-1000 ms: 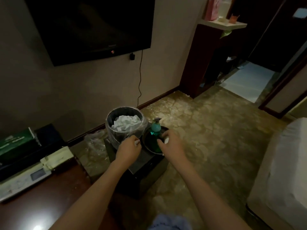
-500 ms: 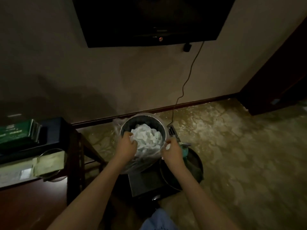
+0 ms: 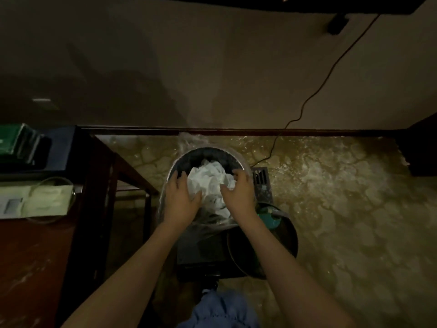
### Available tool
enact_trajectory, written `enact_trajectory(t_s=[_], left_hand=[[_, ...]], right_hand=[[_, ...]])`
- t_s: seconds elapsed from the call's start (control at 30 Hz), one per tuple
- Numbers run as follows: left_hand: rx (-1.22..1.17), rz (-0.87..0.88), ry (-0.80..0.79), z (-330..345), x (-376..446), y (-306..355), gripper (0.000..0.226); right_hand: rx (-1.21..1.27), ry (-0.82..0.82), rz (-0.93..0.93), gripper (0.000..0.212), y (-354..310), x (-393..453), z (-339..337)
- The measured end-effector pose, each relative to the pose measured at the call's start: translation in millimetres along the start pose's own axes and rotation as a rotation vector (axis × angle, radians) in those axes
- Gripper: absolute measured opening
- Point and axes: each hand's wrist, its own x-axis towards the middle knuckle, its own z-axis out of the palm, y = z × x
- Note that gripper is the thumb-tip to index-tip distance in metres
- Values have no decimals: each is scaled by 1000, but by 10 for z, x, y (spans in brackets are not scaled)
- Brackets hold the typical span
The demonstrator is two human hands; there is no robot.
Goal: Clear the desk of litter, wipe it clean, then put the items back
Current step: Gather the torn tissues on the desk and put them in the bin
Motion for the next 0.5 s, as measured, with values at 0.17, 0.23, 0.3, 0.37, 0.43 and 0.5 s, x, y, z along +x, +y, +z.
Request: enact_trajectory(t_s=[0.17, 0.23, 0.3, 0.37, 0.43, 0.5], left_hand=[[7, 98, -1, 69, -56, -107, 35], [39, 83, -203, 96, -21, -90, 22], [44, 76, -326, 95, 19, -54, 21], [12, 96, -298, 56, 51, -23, 23], [-4, 126, -199, -64, 21, 7, 35], [-31, 117, -110, -255, -56, 28, 42]], right_hand=[[-50, -90, -68, 68, -21, 131, 217], [-112, -108, -87, 77, 0, 147, 267], [-188, -73, -116, 76, 28, 127, 267], [-246, -11, -136, 71, 52, 80, 214], [-250, 30, -125, 65, 19, -11, 130], [-232, 43, -119, 58, -77, -123, 77]])
